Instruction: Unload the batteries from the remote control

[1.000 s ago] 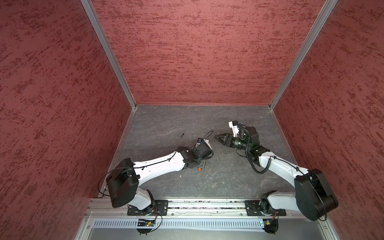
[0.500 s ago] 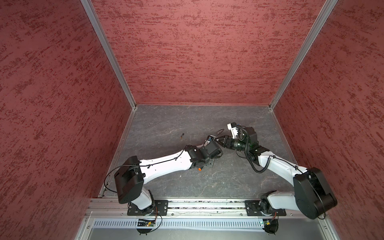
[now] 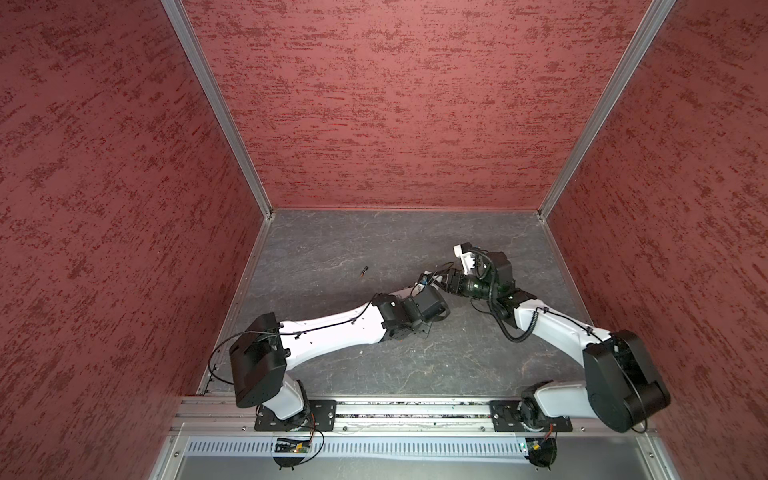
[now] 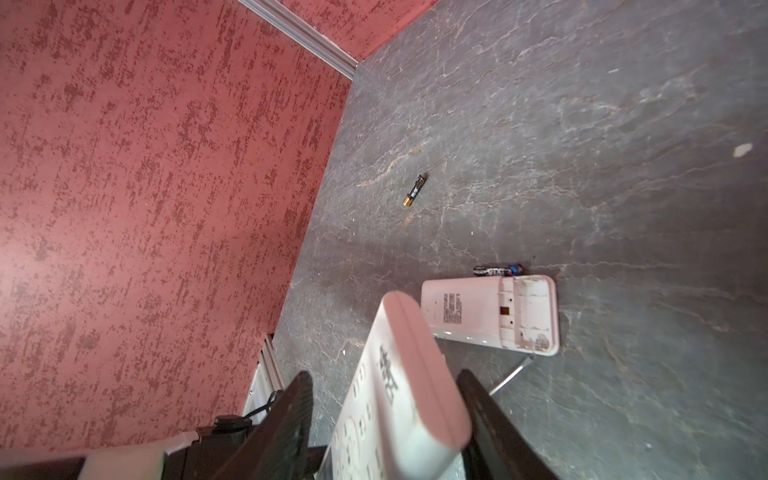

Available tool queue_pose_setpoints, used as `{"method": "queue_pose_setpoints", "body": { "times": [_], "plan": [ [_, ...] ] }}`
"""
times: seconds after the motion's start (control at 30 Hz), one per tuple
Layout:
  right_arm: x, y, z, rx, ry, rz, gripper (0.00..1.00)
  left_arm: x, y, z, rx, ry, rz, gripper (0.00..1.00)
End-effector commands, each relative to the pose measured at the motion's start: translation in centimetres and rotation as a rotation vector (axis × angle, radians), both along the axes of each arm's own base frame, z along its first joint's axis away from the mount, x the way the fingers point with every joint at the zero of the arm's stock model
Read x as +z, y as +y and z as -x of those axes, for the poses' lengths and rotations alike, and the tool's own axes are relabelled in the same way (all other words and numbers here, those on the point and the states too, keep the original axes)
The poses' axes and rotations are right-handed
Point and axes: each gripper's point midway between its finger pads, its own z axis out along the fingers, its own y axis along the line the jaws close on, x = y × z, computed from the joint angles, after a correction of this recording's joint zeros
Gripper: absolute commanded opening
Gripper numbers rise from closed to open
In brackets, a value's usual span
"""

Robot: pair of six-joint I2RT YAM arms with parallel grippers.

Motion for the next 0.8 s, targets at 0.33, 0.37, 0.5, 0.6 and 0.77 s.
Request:
{"method": "queue_pose_setpoints", "body": {
  "times": [0.33, 0.37, 0.5, 0.6, 0.77],
  "plan": [
    [0.8, 1.1, 0.0, 0.052, -0.032, -0.06, 0.44, 2.4, -1.5, -0.7, -0.024, -0.067, 0.056, 0.25],
    [0.8, 1.1, 0.0, 0.052, -0.031, -0.065, 0.41, 2.5, -1.5, -0.7, -0.023, -0.069, 0.056, 0.24],
    [0.6, 1.2, -0.2, 0.052, -0.027, -0.073, 0.22, 2.6, -1.4, -0.7, -0.022, -0.072, 0.056, 0.25],
    [0.8, 1.2, -0.2, 0.048, -0.03, -0.076, 0.1, 2.7, -1.2, -0.9, -0.014, -0.076, 0.056, 0.25],
    [1.1, 1.0, -0.1, 0.036, -0.044, -0.075, 0.02, 3.0, -0.9, -1.1, 0.002, -0.074, 0.081, 0.31]
  ]
}}
